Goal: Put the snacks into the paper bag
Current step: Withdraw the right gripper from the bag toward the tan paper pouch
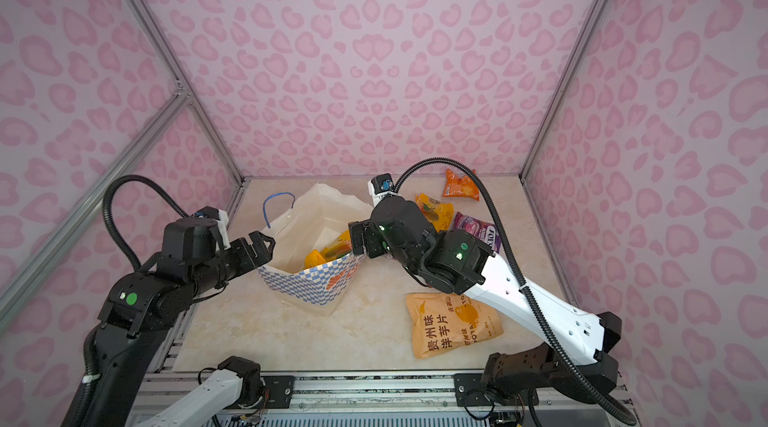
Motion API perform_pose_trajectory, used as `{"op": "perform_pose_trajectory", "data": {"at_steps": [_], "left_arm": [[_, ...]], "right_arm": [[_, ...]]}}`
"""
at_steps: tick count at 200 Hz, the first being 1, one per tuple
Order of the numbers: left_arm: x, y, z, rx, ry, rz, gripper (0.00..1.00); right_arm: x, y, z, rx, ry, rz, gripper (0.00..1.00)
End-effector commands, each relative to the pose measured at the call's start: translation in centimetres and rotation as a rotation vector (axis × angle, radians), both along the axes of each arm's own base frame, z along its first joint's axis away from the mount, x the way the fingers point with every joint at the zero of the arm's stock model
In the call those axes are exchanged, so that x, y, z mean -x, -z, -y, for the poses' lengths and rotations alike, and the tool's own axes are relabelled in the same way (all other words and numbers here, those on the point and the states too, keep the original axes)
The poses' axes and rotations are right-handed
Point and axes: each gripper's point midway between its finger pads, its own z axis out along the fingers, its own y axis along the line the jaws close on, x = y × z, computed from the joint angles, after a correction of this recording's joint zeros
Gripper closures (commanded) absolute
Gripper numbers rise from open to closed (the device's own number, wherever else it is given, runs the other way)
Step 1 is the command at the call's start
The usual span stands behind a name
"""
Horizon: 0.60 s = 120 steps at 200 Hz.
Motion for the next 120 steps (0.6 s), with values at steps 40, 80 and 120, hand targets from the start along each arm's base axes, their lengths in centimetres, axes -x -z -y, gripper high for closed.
{"op": "perform_pose_trajectory", "data": {"at_steps": [40,80,120], "left_arm": [[-4.5,0.2,0.0,-0.260,0.131,-0.068,0.01],[-7.1,2.0,1.8,-0.301,0.251,-0.122,0.07],[-9.0,3.8,1.6,-0.354,0.242,-0.194,0.34]], "right_arm": [[-0.1,1.1,2.1,-0.085,0.021,-0.059,0.01],[0.3,3.1,4.0,-0.080,0.035,-0.100,0.01],[0.5,4.6,5.5,-0.084,0.060,-0.136,0.01]]}}
